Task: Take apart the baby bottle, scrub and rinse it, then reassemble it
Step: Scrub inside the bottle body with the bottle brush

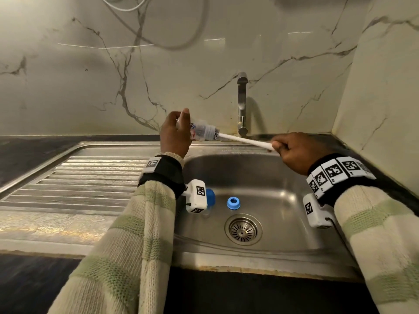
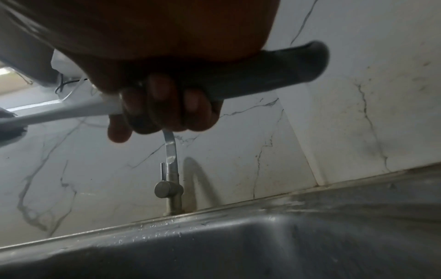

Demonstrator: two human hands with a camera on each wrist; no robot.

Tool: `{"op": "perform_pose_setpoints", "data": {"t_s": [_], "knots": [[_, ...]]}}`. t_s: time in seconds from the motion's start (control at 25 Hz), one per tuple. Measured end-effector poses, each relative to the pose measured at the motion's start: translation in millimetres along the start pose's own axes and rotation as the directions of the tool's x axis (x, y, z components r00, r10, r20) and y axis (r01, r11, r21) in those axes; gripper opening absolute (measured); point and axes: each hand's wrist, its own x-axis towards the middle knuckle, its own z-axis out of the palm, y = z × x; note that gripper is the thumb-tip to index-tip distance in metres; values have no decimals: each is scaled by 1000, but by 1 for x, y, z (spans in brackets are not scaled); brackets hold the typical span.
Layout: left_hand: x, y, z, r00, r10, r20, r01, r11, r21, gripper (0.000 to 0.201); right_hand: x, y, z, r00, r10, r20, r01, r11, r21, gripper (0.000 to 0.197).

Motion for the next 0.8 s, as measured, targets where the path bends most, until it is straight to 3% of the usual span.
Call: {"op": "perform_pose_setpoints", "data": {"t_s": [0.16,0.24,0.28,0.32,0.36,0.4,0.44,0.48,0.52,0.64,0.8], "knots": [[-5,0,1,973,232,20,-232,963,140,29,6,1,0,989,55,136,-66,995,78,34],[-7,4,3,948,314,50,-318,930,184,31,4,2,-3,992,57,115,-64,996,64,32],[-6,5,4,957,287,53,-292,937,192,32,2,3,-4,996,47,76,-50,998,46,29],[-3,4,3,983,179,41,-184,967,175,33,0,4,-6,999,31,22,-32,999,26,26],[1,2,1,999,-39,38,35,995,96,35,-3,7,-7,999,24,-37,-23,999,28,21],[3,0,-4,954,-291,69,293,955,-33,38,-5,10,-9,996,25,-88,-20,998,59,19],[4,-5,-10,871,-479,111,491,859,-148,39,-6,15,-9,991,29,-128,-17,996,92,20],[4,-8,-16,812,-570,125,583,791,-186,39,-6,20,-9,988,33,-152,-17,994,107,22],[4,-11,-18,797,-594,110,604,779,-170,38,-6,24,-7,986,42,-163,-25,994,107,21],[-2,-9,-11,839,-535,96,543,834,-101,41,-3,24,-5,981,80,-179,-60,992,110,13],[-5,-10,-4,831,-543,123,552,832,-55,41,-7,14,-8,988,62,-144,-45,992,121,13]]}}
